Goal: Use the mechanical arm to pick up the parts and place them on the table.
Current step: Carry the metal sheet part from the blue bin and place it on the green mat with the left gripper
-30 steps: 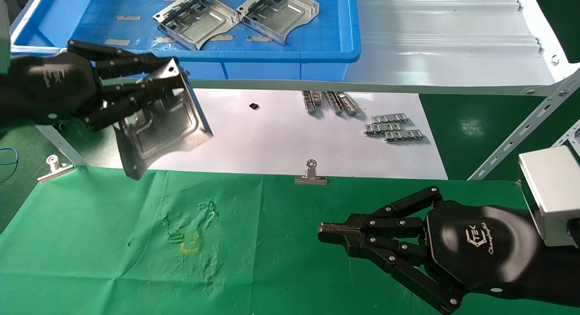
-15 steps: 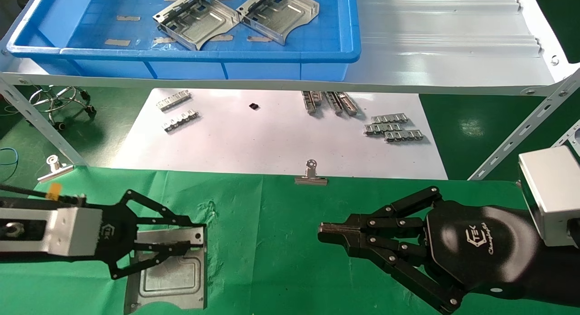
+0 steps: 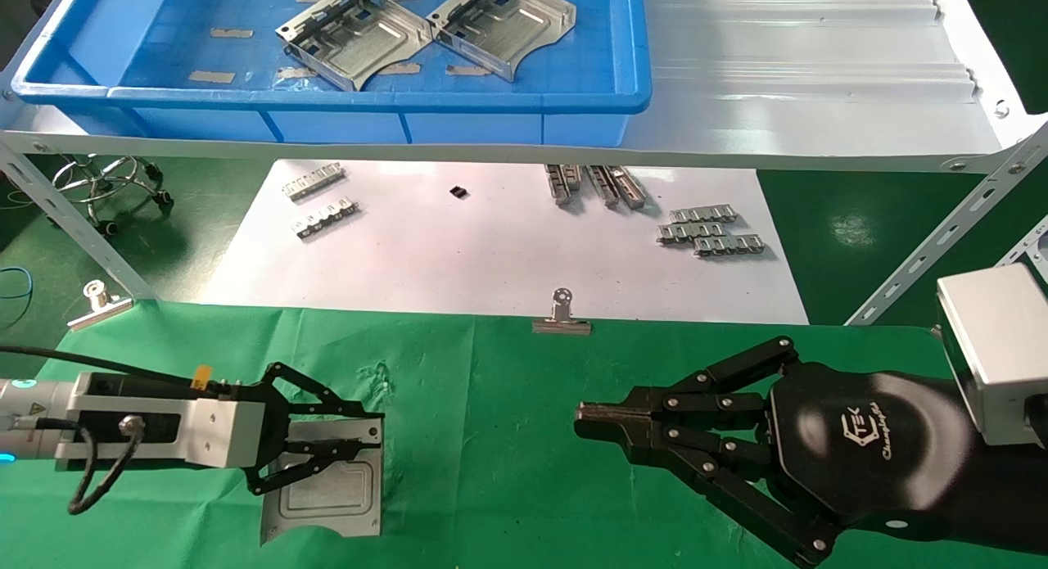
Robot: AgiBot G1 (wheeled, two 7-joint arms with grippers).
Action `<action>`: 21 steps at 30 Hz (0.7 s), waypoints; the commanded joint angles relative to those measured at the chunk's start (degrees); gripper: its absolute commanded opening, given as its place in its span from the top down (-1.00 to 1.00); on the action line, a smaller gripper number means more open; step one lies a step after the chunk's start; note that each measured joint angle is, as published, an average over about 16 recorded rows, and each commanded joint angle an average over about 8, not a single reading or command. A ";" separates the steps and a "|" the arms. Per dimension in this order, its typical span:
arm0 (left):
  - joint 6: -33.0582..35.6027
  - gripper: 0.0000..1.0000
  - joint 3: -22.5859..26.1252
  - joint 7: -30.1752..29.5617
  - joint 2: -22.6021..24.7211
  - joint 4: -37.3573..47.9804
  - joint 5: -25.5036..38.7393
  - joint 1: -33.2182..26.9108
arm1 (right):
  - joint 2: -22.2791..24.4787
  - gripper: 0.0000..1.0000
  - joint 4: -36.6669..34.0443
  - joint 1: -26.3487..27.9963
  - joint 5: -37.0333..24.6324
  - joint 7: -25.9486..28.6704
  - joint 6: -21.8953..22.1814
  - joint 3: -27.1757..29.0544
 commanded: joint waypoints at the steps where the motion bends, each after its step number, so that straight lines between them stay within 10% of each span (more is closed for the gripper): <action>1: -0.64 1.00 0.17 2.00 1.20 2.53 0.54 -0.33 | 0.00 1.00 0.00 0.00 0.00 0.00 0.00 -0.01; 5: -1.62 0.84 0.12 5.23 3.06 6.34 0.82 -1.04 | 0.01 1.00 0.00 0.00 0.01 -0.01 0.01 -0.02; 13: -2.46 -0.89 0.00 10.99 5.91 11.70 0.97 -1.68 | 0.01 1.00 0.00 0.01 0.02 -0.02 0.02 -0.04; 21: -2.73 -1.00 -0.03 14.66 7.60 15.57 1.11 -2.53 | 0.02 1.00 0.00 0.01 0.04 -0.03 0.02 -0.06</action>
